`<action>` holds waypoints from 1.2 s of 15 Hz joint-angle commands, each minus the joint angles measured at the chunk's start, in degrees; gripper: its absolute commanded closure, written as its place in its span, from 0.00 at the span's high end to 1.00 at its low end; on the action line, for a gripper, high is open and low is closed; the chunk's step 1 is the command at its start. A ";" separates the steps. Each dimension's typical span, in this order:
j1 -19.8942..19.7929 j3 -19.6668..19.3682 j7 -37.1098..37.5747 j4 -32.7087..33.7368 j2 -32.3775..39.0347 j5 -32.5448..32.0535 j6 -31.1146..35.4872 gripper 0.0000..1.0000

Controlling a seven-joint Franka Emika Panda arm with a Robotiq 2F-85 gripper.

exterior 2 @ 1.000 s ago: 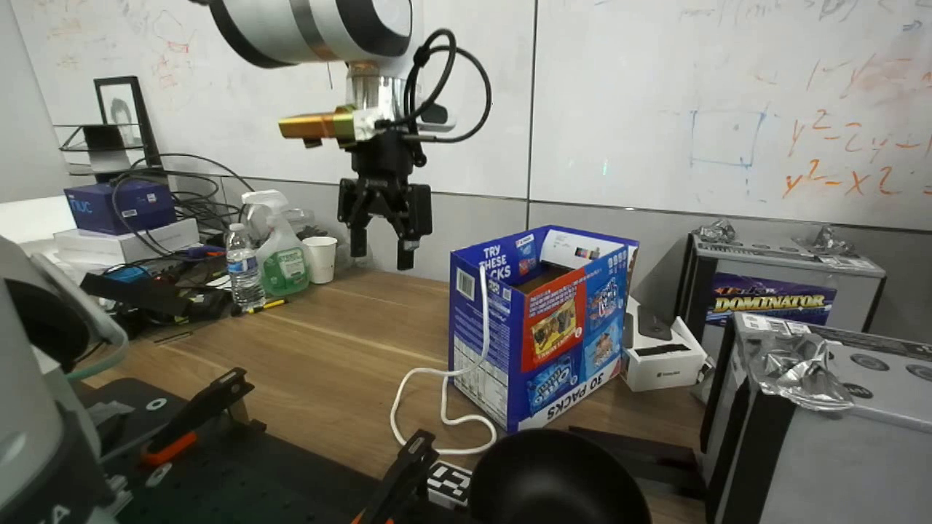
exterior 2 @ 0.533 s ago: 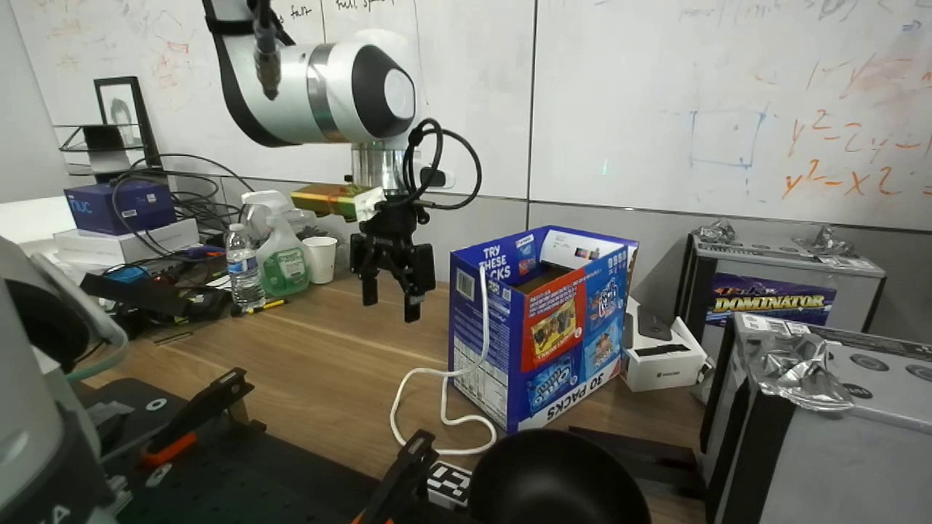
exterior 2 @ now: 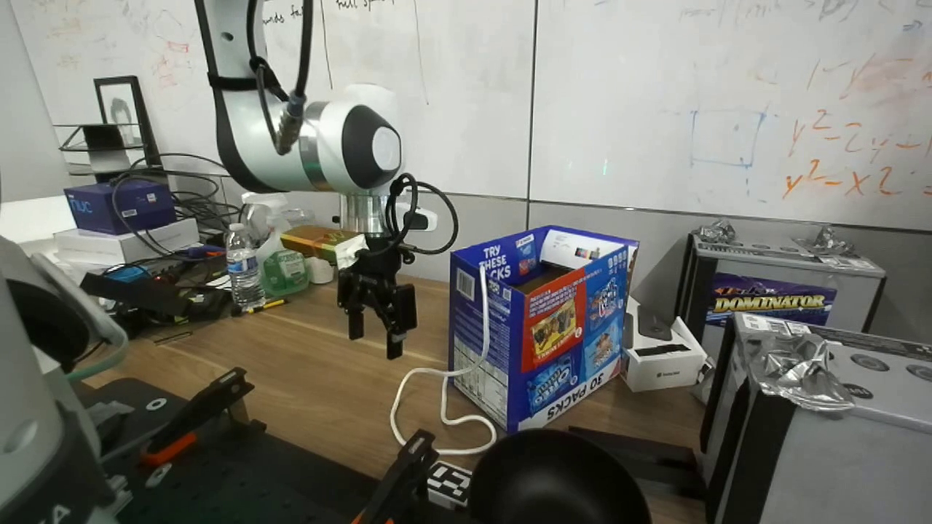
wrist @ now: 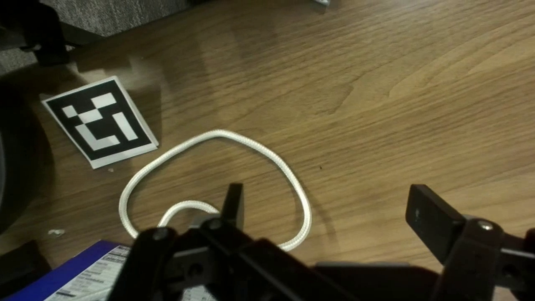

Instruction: Place the white ropes inside the blue box

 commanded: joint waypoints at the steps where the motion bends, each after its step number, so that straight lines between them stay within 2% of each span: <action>1: 3.73 -2.47 1.24 1.81 4.56 1.65 4.02 1.00; 5: 6.02 -4.89 1.35 3.34 9.21 3.43 8.17 1.00; 12: 6.24 -5.26 -0.05 6.40 15.32 10.33 14.60 1.00; 18: 6.05 -5.03 -0.78 7.56 18.00 14.08 16.93 1.00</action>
